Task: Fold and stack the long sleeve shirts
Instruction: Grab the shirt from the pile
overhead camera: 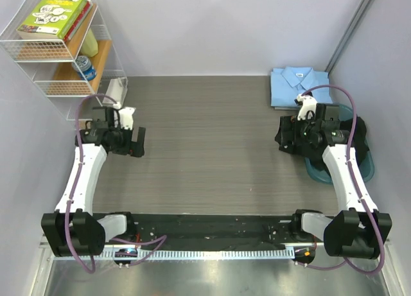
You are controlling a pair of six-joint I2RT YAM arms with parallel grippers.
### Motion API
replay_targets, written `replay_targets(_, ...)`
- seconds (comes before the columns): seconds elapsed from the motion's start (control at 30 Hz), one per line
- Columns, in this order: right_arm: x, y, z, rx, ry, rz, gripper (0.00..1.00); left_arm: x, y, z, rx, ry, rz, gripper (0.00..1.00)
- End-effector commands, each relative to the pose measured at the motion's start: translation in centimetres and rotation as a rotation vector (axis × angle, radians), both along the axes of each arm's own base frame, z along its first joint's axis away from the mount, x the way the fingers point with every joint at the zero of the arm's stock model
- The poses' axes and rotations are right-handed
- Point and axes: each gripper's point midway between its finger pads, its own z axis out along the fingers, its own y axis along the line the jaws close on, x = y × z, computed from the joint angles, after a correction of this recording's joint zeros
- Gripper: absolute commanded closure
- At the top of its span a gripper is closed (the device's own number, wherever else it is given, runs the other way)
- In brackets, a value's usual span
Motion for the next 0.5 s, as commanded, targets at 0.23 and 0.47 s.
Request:
replay_targets(0.23,1.7,-2.2,3.5,-0.081,0.031,-0.018,0.00,1.2,-6.3,2.8,0.133,-0.060,-0.283,0.00)
replay_targets(0.47,2.3,-11.9,5.7,-0.159,0.100,-0.247,0.00,1.2,-7.4,3.3,0.109,-0.065,-0.366,0.00)
